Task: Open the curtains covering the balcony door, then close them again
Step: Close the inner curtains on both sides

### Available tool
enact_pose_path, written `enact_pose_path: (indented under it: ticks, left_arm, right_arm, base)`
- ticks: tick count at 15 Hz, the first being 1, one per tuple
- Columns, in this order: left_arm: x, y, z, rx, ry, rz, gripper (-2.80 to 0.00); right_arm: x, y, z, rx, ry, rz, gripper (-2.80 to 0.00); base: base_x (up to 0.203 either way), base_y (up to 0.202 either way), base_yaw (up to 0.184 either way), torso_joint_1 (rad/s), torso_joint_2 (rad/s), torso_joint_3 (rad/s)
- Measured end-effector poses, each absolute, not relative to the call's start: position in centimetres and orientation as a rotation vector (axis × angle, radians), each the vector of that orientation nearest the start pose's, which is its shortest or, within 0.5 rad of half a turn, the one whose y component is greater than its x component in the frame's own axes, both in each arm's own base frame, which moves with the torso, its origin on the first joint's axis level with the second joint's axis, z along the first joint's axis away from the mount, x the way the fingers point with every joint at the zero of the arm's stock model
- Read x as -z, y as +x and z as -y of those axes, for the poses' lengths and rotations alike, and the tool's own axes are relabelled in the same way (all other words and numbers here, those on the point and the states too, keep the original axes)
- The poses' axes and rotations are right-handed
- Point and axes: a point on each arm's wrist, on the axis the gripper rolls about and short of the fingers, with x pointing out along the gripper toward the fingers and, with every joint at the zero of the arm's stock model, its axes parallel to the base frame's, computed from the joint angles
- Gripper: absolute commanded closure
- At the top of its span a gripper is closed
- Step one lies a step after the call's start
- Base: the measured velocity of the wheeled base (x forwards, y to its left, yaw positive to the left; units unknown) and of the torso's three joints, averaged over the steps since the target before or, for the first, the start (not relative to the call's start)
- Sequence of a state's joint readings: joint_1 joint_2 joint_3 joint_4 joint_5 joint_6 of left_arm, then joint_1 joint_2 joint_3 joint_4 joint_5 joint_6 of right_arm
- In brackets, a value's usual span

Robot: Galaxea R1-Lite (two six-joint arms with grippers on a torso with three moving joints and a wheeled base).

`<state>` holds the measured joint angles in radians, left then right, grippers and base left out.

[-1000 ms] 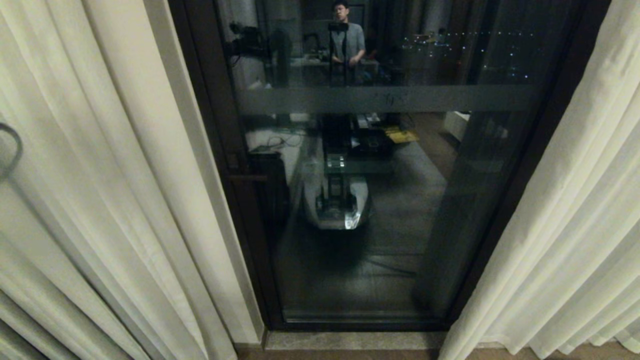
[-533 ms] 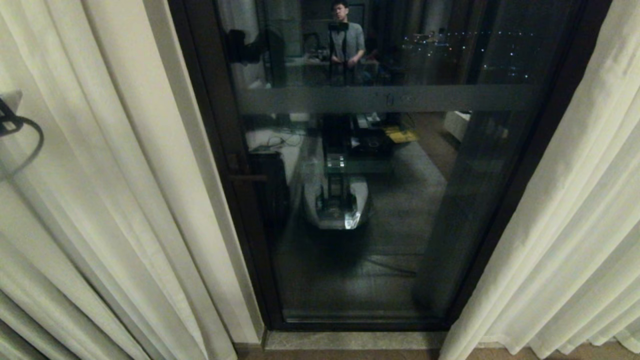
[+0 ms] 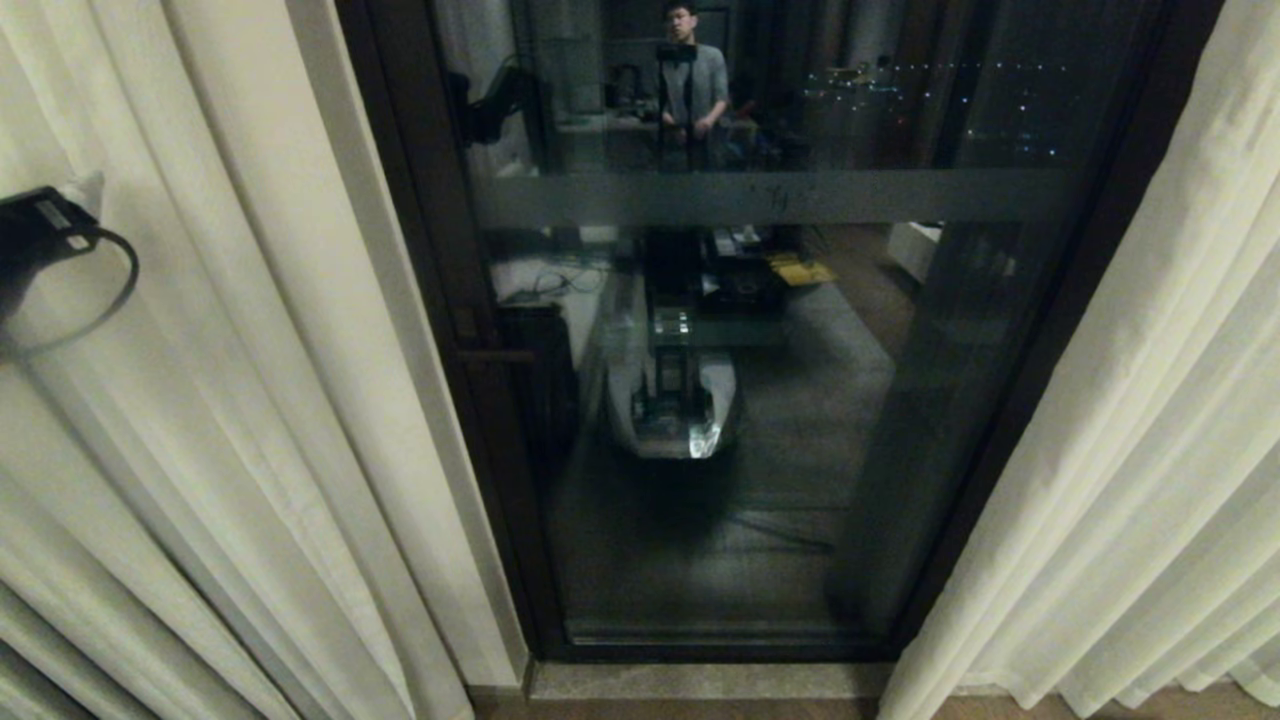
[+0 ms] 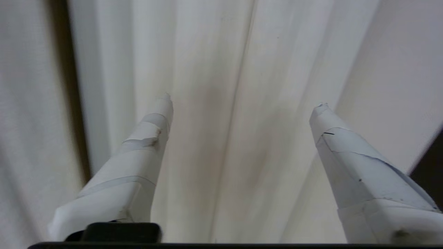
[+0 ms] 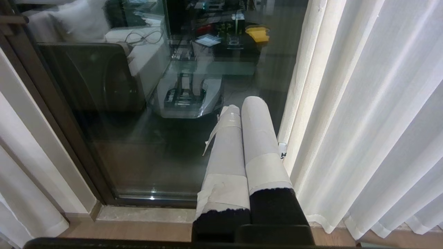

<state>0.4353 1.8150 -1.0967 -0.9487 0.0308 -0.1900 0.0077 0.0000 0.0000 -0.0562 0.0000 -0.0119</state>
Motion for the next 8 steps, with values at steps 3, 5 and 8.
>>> enact_pose_path:
  ticks: [3,5,8]
  left_arm:
    - [-25.5,34.7,-16.0,-0.383,-0.130,0.291,-2.80]
    - [-25.5,36.3,-16.6,-0.336,-0.130,0.307,-2.80]
    - [-24.9,38.5,-17.3,-0.300,-0.133,0.316,-2.80]
  right_arm:
    - [-8.1,-2.3,0.0,-0.007,-0.012,0.056,0.00]
    - [-8.1,-2.3,0.0,-0.007,-0.012,0.056,0.00]
    - [-8.1,-2.3,0.0,-0.007,-0.011,0.056,0.00]
  base:
    - [0.000,0.000,0.000,0.000,0.00,0.000]
    - [0.000,0.000,0.000,0.000,0.00,0.000]
    - [0.000,0.000,0.000,0.000,0.00,0.000]
